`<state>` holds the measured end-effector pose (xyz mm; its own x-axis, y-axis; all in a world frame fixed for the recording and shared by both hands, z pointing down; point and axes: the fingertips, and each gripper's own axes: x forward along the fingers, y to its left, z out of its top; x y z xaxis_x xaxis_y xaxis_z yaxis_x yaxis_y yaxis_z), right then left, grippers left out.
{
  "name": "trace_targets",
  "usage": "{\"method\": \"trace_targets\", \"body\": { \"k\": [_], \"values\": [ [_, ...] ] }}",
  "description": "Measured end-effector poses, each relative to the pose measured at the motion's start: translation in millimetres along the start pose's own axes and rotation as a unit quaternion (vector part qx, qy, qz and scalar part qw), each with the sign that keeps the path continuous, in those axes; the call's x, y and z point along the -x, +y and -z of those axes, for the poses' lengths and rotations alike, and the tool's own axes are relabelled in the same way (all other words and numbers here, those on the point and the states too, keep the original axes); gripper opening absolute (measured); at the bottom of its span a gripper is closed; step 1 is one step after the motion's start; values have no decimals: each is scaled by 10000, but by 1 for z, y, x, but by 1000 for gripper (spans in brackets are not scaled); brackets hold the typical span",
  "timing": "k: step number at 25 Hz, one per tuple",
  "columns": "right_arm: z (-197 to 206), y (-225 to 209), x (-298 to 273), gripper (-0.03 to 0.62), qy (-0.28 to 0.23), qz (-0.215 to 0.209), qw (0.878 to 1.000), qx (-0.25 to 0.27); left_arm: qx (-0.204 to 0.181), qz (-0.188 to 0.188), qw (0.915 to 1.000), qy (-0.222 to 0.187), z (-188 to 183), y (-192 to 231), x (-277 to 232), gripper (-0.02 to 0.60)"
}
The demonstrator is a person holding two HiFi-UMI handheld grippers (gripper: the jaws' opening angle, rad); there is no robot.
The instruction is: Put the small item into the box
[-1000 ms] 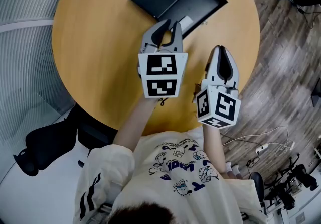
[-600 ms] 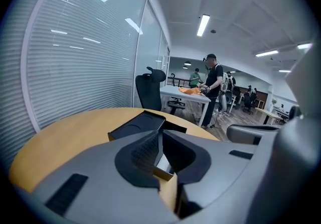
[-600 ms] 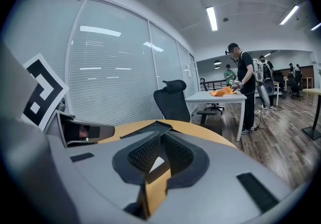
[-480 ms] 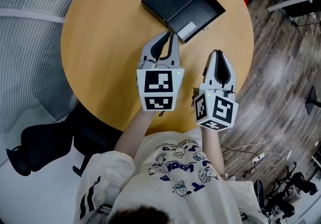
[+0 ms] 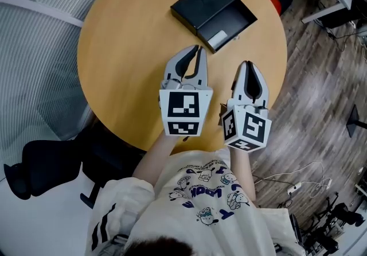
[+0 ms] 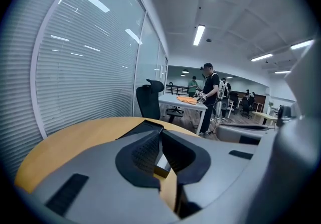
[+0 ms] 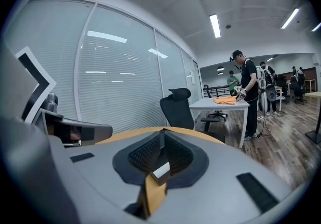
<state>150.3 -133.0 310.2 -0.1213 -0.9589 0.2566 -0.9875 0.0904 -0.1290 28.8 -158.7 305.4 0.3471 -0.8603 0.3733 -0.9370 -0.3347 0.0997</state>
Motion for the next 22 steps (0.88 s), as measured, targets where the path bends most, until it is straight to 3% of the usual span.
{"method": "trace_targets", "body": {
  "k": [22],
  "values": [
    [-23,24,37,44,-294,-61,9995,125,-41,101,9997,-229,-10,-8,48,32]
  ]
}}
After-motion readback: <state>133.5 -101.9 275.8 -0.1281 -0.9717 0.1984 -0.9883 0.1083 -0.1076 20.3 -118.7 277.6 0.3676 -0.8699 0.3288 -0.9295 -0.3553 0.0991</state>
